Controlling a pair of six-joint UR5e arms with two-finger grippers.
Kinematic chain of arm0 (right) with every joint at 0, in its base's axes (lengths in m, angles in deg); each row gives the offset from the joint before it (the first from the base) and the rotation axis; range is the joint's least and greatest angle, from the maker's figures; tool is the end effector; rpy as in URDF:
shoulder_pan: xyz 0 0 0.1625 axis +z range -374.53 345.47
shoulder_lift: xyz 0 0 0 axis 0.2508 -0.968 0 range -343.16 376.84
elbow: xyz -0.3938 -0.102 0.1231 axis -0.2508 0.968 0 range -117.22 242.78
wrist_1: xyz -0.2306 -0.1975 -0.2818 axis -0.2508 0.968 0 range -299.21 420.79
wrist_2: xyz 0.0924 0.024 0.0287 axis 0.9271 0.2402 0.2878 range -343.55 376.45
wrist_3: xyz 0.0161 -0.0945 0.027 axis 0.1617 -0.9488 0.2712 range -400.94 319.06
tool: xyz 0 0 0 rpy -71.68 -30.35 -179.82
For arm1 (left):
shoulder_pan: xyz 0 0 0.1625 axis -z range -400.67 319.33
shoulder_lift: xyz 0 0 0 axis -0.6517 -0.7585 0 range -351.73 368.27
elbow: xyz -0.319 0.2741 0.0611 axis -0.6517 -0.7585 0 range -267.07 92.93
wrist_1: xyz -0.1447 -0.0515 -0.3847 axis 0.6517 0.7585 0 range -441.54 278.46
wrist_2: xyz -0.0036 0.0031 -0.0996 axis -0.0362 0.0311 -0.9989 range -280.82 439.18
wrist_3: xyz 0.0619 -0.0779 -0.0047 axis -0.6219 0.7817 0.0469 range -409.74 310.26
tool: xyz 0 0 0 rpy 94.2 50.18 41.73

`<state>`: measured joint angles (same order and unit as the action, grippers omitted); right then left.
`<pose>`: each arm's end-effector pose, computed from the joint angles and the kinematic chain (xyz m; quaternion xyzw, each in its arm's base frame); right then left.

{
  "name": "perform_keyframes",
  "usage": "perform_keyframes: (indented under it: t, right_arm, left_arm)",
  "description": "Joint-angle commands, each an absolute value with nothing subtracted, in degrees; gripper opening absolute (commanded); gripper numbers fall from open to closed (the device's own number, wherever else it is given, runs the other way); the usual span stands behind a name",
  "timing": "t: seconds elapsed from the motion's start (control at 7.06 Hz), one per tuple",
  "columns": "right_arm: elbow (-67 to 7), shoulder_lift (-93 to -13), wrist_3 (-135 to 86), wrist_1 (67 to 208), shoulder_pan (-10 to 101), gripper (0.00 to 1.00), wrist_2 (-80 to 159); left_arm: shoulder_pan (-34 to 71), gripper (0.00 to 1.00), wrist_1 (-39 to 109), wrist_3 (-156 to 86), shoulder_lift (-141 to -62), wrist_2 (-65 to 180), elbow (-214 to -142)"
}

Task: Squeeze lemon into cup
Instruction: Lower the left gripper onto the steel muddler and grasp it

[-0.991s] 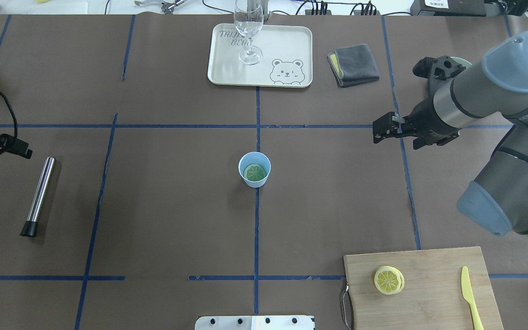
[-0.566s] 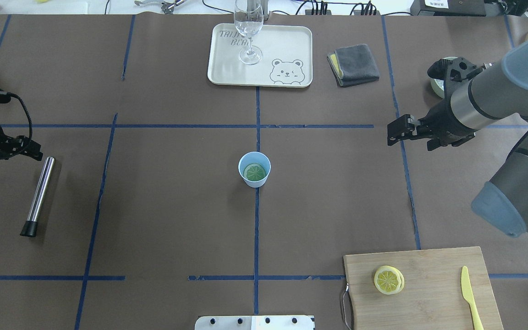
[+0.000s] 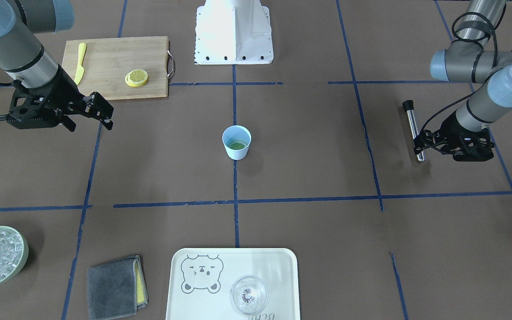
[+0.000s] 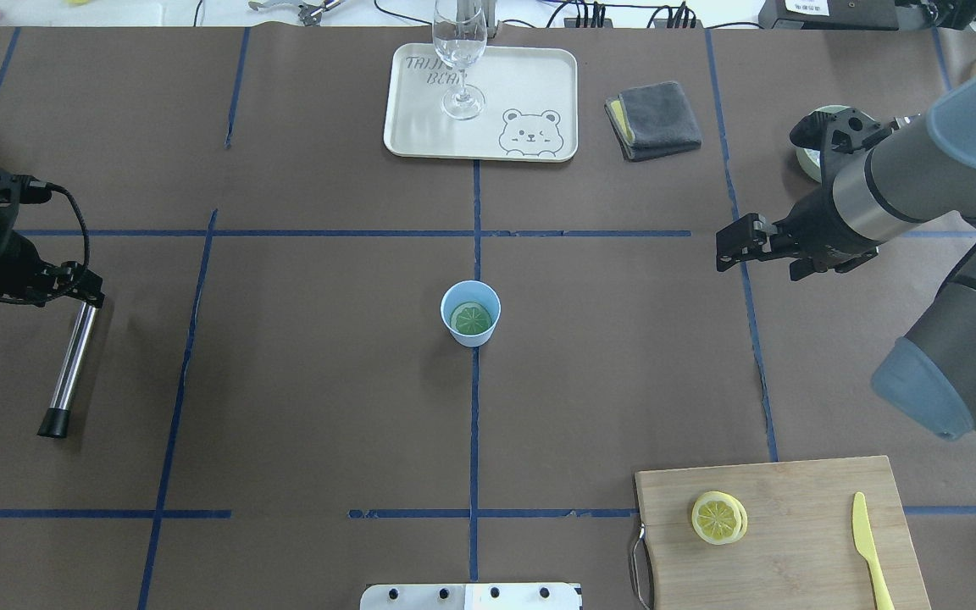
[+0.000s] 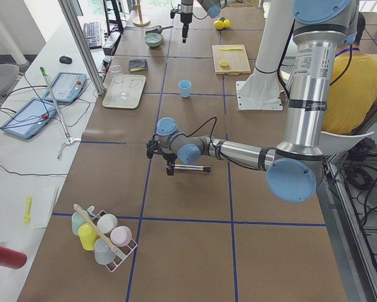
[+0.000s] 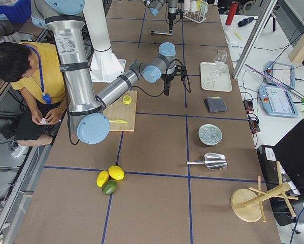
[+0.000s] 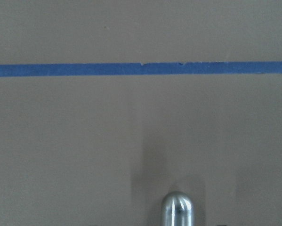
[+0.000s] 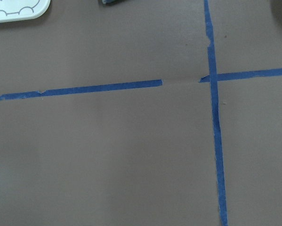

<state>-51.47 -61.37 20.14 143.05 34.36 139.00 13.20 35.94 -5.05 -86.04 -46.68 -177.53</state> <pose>-0.2912 -0.4548 0.3395 0.0224 -0.4418 0.0515 0.8953 0.2638 -0.4886 0.5688 0.0094 0.3965 0.0170 0.9178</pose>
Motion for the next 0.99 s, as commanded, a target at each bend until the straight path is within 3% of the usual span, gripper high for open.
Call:
perform_keyframes:
  t: [0.0, 0.14, 0.28, 0.85]
  right_arm:
    - [-51.21, -61.21, 20.23, 143.05, 34.25, 1.00, 138.97]
    - [-51.21, -61.12, 20.23, 143.05, 34.25, 1.00, 138.88]
    - [-51.21, -61.03, 20.32, 143.05, 34.16, 1.00, 138.88]
    - [-51.21, -60.68, 20.76, 143.14, 34.16, 1.00, 138.88]
  left_arm:
    - [12.15, 0.79, 36.06, -5.36, -86.04, -46.50, -177.42]
    - [12.07, 0.74, 35.97, -5.44, -86.04, -46.50, -177.51]
    - [12.15, 0.60, 35.97, -5.53, -86.04, -46.50, -177.42]
    - [11.89, 0.58, 36.06, -5.53, -86.12, -46.50, -176.72]
